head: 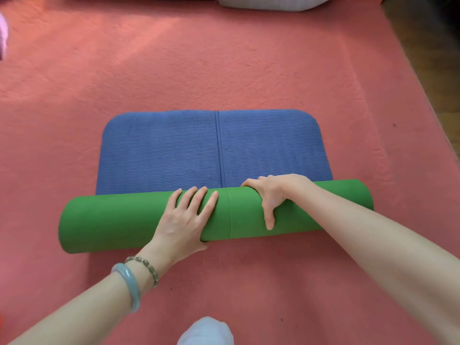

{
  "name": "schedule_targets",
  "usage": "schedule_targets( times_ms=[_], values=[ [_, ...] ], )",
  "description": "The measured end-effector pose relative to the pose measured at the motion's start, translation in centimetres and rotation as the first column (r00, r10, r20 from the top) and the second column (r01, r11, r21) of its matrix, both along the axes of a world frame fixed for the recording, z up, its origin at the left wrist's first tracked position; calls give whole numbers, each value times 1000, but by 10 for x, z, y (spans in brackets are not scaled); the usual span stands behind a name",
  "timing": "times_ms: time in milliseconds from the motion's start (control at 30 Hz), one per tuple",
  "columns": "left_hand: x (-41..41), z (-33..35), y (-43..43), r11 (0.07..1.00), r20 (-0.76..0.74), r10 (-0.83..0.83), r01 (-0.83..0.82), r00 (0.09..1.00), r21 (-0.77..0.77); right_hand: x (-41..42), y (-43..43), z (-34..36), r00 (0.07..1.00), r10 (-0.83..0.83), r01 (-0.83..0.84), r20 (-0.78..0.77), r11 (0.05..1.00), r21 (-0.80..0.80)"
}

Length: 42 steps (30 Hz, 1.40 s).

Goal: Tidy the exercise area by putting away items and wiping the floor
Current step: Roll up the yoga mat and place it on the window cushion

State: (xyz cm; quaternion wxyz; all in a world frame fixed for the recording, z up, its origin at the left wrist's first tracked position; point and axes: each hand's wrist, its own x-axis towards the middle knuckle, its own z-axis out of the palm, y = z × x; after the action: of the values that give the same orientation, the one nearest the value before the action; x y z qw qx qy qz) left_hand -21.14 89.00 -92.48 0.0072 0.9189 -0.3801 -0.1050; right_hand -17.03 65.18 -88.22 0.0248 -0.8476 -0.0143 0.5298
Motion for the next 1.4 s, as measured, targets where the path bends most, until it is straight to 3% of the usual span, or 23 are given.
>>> schedule_targets(
  times_ms=[100, 167, 233, 367, 533, 833, 1000, 1067, 1200, 1400],
  values=[
    [10, 0, 0, 1000, -41, 9, -9, 999, -8, -14, -6, 7, 977, -4, 3, 211, 1000, 8],
    [18, 0, -1, 1000, -59, 8, -9, 998, -20, -33, -13, 16, 908, -22, 22, 419, 1000, 4],
    [28, 3, -2, 1000, -70, 8, -10, 998, -24, -54, -14, 20, 847, 3, 28, 532, 998, -50],
    [40, 5, -4, 1000, -90, 7, -7, 996, 3, -79, 4, 2, 868, 86, -16, 489, 989, -146],
    [57, 9, -7, 1000, -96, 7, -7, 995, 6, -58, -2, -12, 837, 63, 2, 544, 993, -118],
    [51, -3, -5, 997, 75, 62, -58, 995, -47, 3, -18, 0, 947, 45, -28, 319, 998, -57],
    [69, -6, -8, 999, 42, 42, -41, 998, -34, 23, -18, 4, 975, 2, 11, 223, 998, -57],
    [77, -3, -8, 999, 28, 38, -37, 999, -25, 22, -14, 9, 964, 22, 7, 264, 994, -108],
    [112, 8, -14, 1000, -40, -9, 9, 999, 4, -7, -1, 13, 870, 56, 36, 490, 984, -174],
    [159, 19, -25, 998, -300, 20, -3, 954, 56, 0, 5, -14, 771, 3, 125, 637, 980, -157]
  ],
)
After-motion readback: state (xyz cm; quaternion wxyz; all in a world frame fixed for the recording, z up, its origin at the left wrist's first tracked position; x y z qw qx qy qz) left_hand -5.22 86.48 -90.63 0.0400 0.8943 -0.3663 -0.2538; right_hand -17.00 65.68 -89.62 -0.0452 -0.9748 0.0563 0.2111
